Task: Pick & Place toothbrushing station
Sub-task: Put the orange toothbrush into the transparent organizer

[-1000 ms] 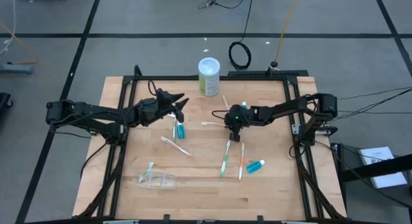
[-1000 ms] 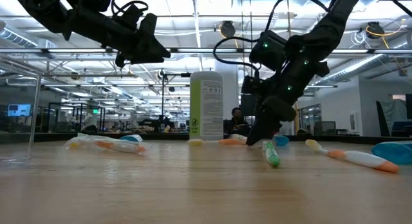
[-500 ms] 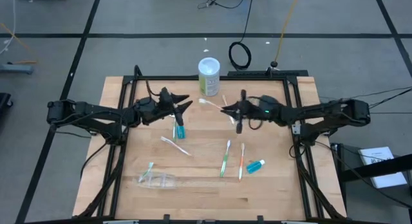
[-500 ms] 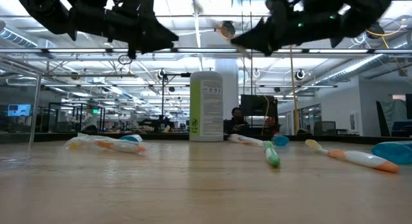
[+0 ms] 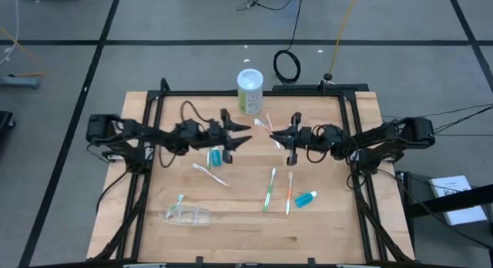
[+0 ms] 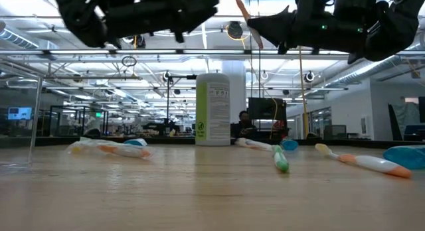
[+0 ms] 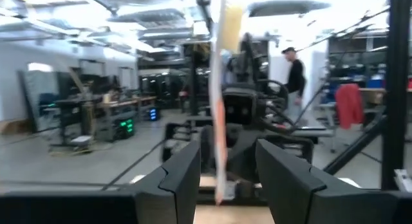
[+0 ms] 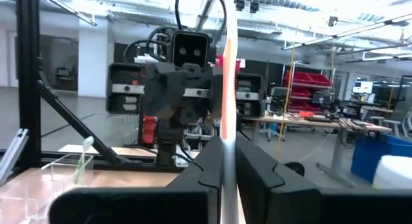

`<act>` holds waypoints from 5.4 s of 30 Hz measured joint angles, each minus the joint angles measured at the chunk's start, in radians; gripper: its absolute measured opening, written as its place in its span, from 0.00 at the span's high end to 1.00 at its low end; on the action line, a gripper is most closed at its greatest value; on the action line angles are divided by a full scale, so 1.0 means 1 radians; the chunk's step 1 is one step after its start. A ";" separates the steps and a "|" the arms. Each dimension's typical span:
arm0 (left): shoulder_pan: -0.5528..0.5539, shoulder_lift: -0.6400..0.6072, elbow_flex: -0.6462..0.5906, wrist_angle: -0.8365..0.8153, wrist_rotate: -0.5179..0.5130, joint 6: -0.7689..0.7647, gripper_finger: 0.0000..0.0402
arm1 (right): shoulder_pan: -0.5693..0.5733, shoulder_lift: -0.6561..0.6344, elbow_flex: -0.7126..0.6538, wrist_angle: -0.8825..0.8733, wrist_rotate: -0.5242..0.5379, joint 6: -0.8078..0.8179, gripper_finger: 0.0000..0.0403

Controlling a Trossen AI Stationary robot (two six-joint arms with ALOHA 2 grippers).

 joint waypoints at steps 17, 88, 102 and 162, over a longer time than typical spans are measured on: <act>-0.027 0.103 0.189 -0.008 -0.012 0.030 0.61 | 0.068 -0.001 0.000 -0.019 0.004 -0.044 0.96; -0.927 -0.396 -0.105 -0.696 -0.902 -0.111 0.97 | 0.066 -0.143 0.000 -0.299 0.006 -0.051 0.85; -1.108 -0.392 -0.184 -0.562 -1.243 -0.299 0.97 | 0.006 -0.143 0.000 -0.238 0.001 -0.081 0.85; -1.093 -0.307 -0.183 -0.895 -1.158 -0.803 0.86 | -0.032 -0.143 0.000 -0.223 0.000 -0.089 0.85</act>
